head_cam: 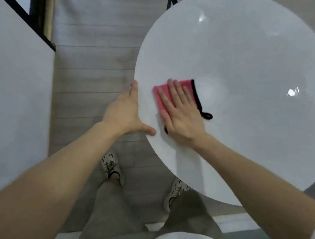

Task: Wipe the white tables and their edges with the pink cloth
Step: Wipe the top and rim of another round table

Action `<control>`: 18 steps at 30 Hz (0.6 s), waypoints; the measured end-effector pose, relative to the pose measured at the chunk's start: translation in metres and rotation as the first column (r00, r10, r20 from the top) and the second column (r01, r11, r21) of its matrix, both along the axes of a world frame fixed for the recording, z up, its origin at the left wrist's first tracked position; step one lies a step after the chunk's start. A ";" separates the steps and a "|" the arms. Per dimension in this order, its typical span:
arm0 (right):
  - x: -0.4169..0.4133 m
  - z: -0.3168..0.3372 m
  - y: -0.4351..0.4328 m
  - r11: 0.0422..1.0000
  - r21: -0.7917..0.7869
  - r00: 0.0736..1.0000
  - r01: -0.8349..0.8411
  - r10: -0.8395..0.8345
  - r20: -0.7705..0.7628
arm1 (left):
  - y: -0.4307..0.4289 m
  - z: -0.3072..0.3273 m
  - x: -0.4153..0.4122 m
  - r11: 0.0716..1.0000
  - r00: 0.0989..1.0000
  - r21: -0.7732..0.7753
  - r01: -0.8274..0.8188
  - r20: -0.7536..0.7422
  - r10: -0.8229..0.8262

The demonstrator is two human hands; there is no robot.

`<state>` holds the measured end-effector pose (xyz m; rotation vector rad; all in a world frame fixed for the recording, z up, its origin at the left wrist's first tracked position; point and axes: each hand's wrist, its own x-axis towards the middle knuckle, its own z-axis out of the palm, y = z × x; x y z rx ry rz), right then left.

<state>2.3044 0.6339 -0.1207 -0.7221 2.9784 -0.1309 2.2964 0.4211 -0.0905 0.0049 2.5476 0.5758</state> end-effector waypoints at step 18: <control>0.034 0.003 -0.092 0.928 -0.018 0.927 0.372 -0.371 0.047 | -0.109 -0.023 -0.087 0.948 0.948 -0.056 0.313 -0.052 -0.315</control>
